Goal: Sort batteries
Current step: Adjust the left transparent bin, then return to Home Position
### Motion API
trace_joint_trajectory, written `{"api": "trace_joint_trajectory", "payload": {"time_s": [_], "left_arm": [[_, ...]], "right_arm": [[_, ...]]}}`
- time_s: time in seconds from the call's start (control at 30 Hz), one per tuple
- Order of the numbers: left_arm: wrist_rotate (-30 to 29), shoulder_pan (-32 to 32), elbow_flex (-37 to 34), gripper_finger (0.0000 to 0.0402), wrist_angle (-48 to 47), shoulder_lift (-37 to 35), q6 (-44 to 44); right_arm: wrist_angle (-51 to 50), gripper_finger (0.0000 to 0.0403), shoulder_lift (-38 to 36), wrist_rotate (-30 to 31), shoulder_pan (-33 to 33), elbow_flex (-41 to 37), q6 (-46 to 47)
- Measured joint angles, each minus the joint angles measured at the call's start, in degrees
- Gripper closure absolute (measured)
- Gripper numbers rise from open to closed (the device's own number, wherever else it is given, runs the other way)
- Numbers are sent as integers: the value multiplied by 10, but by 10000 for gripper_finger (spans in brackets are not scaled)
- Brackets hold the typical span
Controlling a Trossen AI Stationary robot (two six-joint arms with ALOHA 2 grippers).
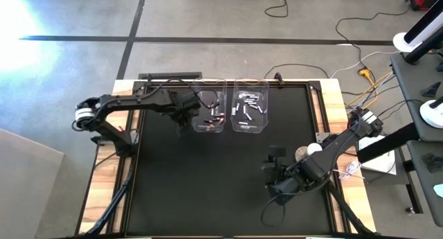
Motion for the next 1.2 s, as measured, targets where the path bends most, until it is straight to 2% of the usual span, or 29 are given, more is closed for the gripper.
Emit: {"api": "trace_joint_trajectory", "payload": {"time_s": [0.23,0.3,0.4,0.53,0.67,0.8,0.9,1.07,1.2], "left_arm": [[9,-13,0,263,-36,-79,-30],[10,-21,-3,263,-17,-120,-36],[29,-27,-23,263,60,-188,-47],[100,-29,-88,263,226,-274,-71],[128,-50,-218,263,503,-340,-96],[129,-84,-360,263,786,-350,-111],[129,-97,-423,263,893,-339,-131],[128,-92,-437,263,851,-365,-127],[128,-91,-396,263,729,-426,-85]], "right_arm": [[11,139,-42,0,-6,1,-61],[28,144,-52,0,-12,0,-81],[85,152,-63,-1,-27,-14,-129],[205,163,-67,-67,-60,-64,-203],[395,172,-60,-142,-91,-148,-278],[565,180,-45,-165,-112,-232,-342],[610,185,-48,-160,-134,-267,-369],[609,193,-123,-160,-183,-270,-399],[591,200,-214,-159,-229,-273,-419]]}}
